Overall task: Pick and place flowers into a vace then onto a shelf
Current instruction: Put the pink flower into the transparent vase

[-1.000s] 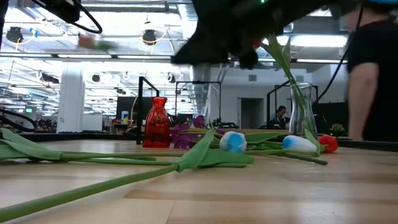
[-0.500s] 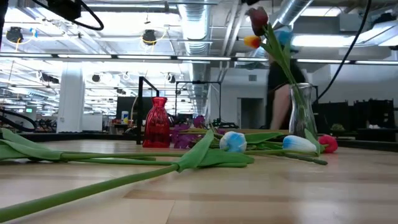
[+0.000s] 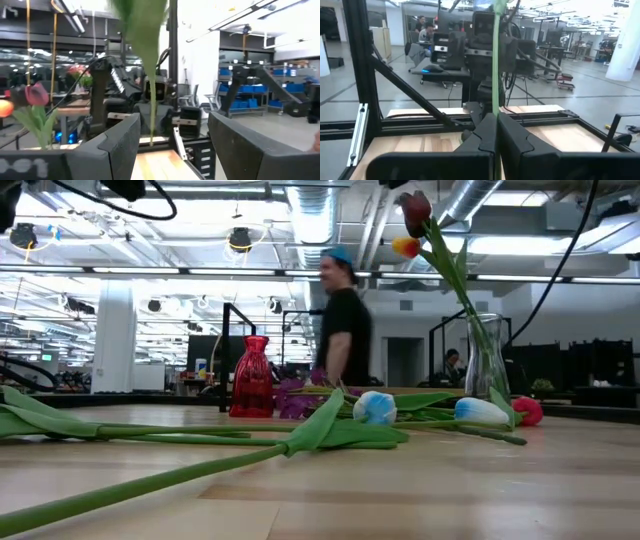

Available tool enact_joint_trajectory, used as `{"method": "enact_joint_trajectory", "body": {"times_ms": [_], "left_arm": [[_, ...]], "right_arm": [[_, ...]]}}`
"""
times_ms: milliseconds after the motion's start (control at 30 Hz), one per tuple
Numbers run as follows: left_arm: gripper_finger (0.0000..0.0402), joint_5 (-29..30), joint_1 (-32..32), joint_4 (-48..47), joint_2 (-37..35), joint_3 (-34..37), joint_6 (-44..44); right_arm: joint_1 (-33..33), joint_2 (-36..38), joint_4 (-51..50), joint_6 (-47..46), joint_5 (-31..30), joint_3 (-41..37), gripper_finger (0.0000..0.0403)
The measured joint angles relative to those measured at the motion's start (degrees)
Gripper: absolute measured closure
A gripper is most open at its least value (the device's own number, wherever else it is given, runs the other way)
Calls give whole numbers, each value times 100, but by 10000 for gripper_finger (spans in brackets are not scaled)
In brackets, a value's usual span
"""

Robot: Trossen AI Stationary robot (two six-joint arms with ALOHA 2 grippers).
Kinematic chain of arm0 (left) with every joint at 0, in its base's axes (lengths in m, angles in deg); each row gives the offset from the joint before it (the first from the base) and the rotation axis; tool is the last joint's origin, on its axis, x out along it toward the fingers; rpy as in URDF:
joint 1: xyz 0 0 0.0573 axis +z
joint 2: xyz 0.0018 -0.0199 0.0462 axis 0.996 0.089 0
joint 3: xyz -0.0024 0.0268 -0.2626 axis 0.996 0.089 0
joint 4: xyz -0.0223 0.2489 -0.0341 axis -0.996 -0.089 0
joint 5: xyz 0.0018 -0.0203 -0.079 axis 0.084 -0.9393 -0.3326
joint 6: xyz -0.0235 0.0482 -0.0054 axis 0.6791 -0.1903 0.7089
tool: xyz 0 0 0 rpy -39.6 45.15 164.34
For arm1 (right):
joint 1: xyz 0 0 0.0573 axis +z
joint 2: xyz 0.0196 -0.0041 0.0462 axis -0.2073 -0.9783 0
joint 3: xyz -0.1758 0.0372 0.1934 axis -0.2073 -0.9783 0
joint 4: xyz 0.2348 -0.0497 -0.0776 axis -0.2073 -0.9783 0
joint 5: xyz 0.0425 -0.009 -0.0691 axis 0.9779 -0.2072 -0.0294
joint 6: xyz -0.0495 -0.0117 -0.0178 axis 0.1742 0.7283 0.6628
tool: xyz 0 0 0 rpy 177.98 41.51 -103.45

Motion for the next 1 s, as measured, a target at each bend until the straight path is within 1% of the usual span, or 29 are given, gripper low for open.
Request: {"method": "enact_joint_trajectory", "body": {"times_ms": [267, 400, 567, 667, 833, 1000], "left_arm": [[176, -9, 327, 1355, 1107, -73, 84], [176, -44, 355, 1399, 1561, -416, 54], [176, -52, 355, 1360, 2021, -906, -111], [176, -50, 355, 1311, 2184, -1096, -178], [176, -50, 353, 1250, 2223, -1215, -185], [176, -39, 253, 1185, 2109, -1215, -185]], "right_arm": [[-41, 0, -100, -41, 91, 0, 403], [-76, 0, -298, -188, 93, 0, 403], [-76, 0, -317, -190, 91, 0, 403], [-76, 0, -338, -163, 91, 0, 403], [-74, 0, -421, -152, 58, 0, 403], [-70, 0, -477, -144, -204, 0, 403]]}}
